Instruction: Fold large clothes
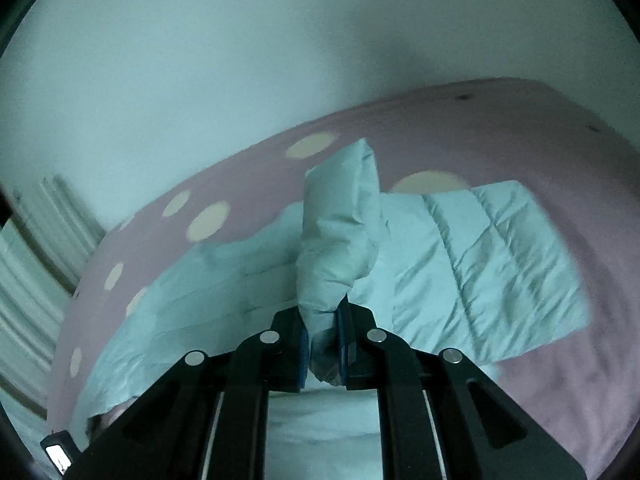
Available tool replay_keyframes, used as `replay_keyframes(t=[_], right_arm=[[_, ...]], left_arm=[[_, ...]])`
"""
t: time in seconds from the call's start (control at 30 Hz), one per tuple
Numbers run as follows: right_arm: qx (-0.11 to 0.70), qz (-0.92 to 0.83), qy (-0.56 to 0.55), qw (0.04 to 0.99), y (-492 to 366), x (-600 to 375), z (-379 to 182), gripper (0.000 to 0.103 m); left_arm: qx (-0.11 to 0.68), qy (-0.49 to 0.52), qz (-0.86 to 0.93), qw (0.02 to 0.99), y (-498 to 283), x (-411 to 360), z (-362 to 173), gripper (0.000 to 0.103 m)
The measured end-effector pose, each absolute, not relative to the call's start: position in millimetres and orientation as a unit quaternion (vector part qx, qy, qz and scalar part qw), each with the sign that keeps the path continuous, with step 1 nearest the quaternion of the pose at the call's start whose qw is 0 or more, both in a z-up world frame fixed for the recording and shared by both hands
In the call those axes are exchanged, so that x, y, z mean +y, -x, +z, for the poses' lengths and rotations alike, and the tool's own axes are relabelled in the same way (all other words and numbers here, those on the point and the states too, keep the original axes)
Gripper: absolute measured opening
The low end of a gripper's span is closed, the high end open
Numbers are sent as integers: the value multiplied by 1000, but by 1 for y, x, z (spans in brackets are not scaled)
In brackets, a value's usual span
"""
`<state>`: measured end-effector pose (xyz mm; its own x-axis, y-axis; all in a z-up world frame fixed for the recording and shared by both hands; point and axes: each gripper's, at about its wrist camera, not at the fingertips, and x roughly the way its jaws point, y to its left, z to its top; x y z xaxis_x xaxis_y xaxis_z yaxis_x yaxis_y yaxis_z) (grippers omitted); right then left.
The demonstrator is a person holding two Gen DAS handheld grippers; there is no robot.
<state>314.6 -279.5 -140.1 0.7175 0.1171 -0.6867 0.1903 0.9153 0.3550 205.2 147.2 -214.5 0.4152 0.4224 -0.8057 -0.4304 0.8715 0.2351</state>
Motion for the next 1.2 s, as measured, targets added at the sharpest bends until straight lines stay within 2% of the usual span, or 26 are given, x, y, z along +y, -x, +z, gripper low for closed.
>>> replay_keyframes(t=[0.37, 1.03, 1.13, 1.2], right_arm=[[433, 87, -151, 884, -348, -142, -168, 11], [487, 112, -74, 863, -356, -63, -214, 11], [487, 114, -60, 864, -354, -57, -215, 15], [483, 116, -56, 866, -352, -55, -213, 22]], left_arm=[[471, 25, 247, 846, -202, 152, -217, 101], [471, 44, 239, 848, -201, 157, -219, 101], [471, 44, 239, 848, -201, 156, -219, 101], [471, 43, 239, 848, -201, 156, -219, 101]])
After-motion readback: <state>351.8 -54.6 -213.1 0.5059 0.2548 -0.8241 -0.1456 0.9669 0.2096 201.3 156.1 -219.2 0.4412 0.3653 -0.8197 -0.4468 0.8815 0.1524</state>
